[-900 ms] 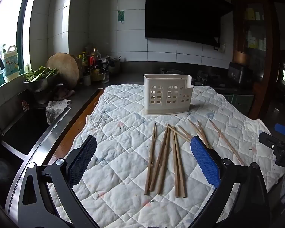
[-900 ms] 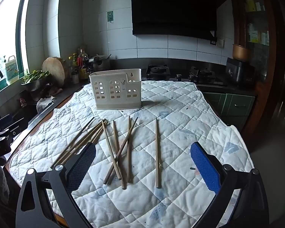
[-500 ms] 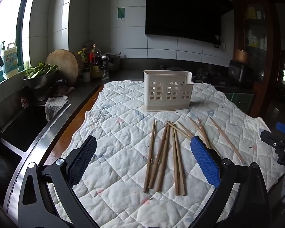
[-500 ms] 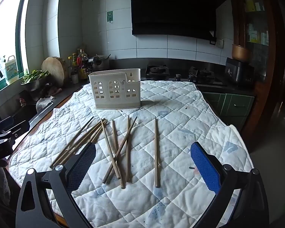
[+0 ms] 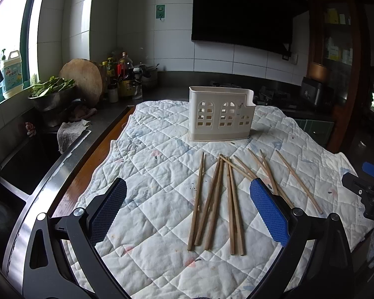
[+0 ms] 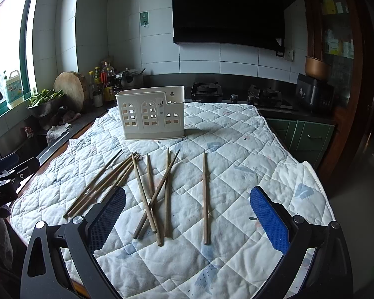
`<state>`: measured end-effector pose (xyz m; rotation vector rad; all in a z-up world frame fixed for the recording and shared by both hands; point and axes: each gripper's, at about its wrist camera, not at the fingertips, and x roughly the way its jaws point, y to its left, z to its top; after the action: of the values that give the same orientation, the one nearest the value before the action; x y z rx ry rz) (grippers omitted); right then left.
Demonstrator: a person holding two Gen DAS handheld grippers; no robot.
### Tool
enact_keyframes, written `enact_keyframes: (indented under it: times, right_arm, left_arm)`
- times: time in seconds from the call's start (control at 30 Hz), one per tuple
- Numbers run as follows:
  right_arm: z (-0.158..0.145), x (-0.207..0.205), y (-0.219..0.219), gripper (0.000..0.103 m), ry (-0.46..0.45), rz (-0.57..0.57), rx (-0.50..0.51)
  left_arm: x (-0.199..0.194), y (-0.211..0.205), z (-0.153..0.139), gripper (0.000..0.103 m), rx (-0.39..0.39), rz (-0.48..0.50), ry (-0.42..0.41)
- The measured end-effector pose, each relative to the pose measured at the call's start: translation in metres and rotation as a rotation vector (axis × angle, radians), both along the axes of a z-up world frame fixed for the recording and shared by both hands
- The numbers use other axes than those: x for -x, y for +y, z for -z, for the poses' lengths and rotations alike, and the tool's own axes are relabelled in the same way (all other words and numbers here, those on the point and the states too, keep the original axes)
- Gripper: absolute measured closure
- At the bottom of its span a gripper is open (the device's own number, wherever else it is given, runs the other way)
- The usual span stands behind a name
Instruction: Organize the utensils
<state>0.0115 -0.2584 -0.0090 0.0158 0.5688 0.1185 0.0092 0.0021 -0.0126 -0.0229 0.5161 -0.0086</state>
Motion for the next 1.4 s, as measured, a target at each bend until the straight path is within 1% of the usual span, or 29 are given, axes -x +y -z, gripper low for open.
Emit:
enact_keyframes:
  times: [1.23,1.4]
  right_arm:
    - [0.0031,-0.0011,0.0047,0.006,0.007,-0.009,0.013]
    - [0.0031,0.0001,0.0055,0.007,0.004,-0.006,0.017]
  left_arm:
    - [-0.0034,-0.0042,0.0072,0.006,0.005,0.010,0.025]
    - [-0.0054,-0.0027,0.0074,0.006,0.015,0.012,0.025]
